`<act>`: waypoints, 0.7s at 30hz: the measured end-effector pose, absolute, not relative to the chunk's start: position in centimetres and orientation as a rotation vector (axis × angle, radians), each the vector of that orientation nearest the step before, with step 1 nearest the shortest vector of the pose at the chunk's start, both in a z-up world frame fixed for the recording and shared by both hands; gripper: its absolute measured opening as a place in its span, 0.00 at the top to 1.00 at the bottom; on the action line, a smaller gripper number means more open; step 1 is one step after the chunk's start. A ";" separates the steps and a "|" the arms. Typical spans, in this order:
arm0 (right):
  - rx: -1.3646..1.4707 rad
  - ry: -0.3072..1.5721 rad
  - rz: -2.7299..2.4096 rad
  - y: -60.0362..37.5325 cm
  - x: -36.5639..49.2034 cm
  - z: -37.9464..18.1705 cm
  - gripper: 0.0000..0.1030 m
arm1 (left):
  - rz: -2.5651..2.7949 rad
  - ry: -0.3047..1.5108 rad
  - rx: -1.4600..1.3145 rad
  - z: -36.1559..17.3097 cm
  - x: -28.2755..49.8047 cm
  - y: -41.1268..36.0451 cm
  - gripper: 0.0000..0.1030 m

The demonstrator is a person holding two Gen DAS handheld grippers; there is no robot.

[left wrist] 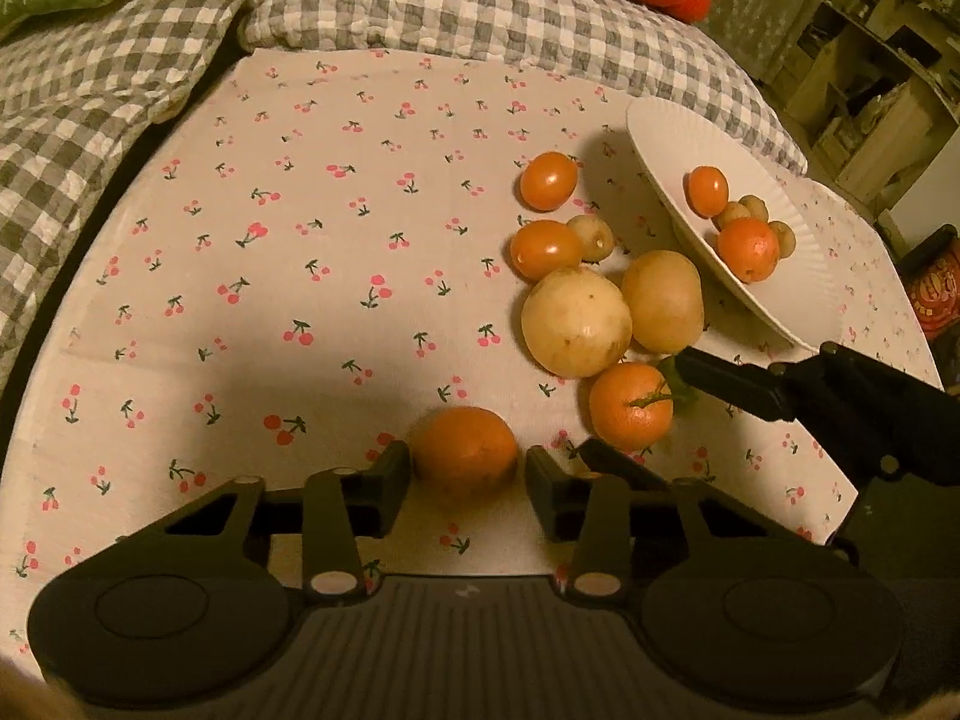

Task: Organize fruits
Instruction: 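Close the left gripper on an orange while the right gripper grasps a tangerine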

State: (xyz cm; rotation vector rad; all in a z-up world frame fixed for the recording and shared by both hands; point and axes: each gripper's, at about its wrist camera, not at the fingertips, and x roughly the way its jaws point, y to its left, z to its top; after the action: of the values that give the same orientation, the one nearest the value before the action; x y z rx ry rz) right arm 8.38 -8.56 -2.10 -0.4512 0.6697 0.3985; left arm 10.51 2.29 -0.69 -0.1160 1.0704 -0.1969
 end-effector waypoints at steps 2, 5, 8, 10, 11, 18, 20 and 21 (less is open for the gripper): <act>-0.460 0.666 0.402 -8.4 8.4 -2.1 0.63 | -0.199 1.072 -0.111 -0.8 10.5 2.2 0.73; -0.464 0.671 0.408 -8.3 8.5 -2.2 0.68 | -0.199 1.067 -0.103 -0.8 10.5 2.1 0.74; -0.459 0.674 0.405 -8.3 8.5 -2.2 0.69 | -0.196 1.068 -0.108 -0.9 10.7 2.1 0.74; -0.454 0.675 0.403 -8.4 8.5 -2.1 0.69 | -0.194 1.069 -0.113 -0.9 10.7 2.2 0.75; -0.452 0.675 0.400 -8.4 8.6 -2.0 0.69 | -0.191 1.069 -0.115 -0.8 10.7 2.2 0.75; -0.442 0.669 0.411 -8.1 8.2 -1.6 0.70 | -0.180 1.053 -0.135 -0.3 10.6 2.7 0.75; -0.440 0.665 0.414 -8.0 8.1 -1.4 0.70 | -0.180 1.049 -0.135 -0.2 10.6 2.8 0.75; -0.438 0.664 0.415 -8.0 8.0 -1.3 0.70 | -0.180 1.047 -0.136 -0.1 10.5 2.8 0.75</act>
State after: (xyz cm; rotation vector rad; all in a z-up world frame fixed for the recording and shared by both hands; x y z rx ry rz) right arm 8.01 -8.00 -1.34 -0.4379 0.6636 0.4151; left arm 10.53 2.76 -0.15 -0.1361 1.0469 -0.1804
